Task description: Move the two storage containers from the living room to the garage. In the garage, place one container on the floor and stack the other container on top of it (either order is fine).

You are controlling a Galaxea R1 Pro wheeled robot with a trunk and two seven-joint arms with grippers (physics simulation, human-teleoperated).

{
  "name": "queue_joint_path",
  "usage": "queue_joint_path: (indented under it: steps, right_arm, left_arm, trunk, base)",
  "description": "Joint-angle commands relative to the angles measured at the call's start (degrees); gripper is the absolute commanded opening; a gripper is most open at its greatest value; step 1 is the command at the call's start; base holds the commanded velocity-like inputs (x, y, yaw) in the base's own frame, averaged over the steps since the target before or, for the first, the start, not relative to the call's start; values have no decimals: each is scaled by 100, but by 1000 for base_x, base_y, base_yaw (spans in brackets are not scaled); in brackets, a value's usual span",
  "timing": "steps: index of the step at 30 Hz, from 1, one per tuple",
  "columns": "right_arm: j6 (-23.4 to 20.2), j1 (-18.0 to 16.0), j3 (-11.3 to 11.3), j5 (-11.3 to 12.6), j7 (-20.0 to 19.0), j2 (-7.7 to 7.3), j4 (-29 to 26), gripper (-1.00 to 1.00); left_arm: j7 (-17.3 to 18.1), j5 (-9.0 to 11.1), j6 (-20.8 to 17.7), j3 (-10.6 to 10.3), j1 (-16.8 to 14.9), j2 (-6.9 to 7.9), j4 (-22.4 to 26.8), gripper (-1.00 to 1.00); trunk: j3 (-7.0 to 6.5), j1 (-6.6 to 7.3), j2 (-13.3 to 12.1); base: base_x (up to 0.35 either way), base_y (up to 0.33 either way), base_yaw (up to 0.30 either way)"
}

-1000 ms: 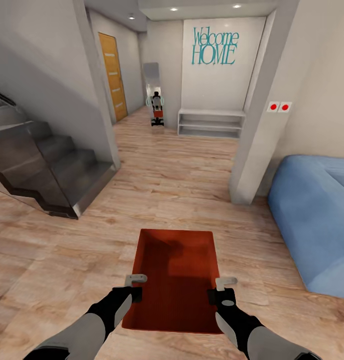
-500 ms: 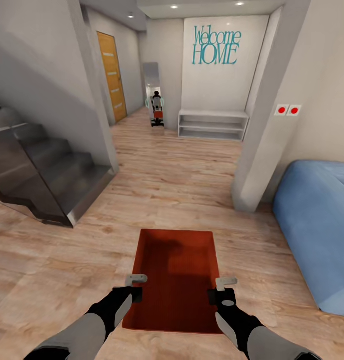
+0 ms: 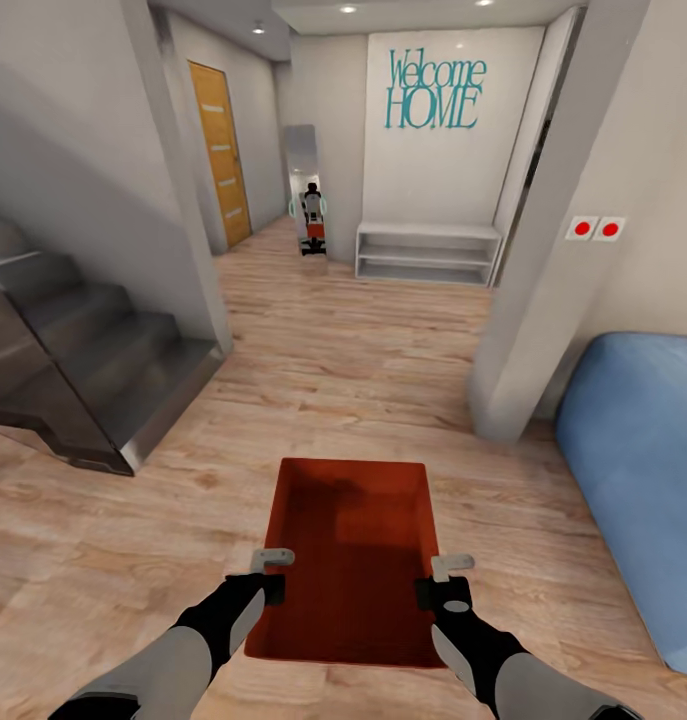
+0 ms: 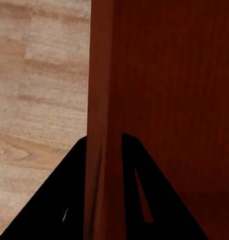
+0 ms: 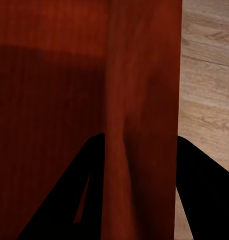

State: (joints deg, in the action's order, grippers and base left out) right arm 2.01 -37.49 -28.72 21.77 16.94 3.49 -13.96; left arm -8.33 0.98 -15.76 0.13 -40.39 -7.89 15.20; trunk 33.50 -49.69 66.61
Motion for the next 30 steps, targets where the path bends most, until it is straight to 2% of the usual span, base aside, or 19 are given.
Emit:
queue_joint_path:
  steps: [1, 30]
  right_arm:
    - [20, -4, -137, 129, 37, -8, 104, -100]
    - [27, -4, -134, 131, 73, 3, 104, -100]
  left_arm:
    - [-54, -78, -43, -92, -4, 28, 27, -100]
    - [-54, -80, -41, -92, -4, 33, 35, -100]
  trunk:
    - [5, -3, 3]
    - [5, -3, 3]
  base:
    - [323, 0, 0]
    - [323, 0, 0]
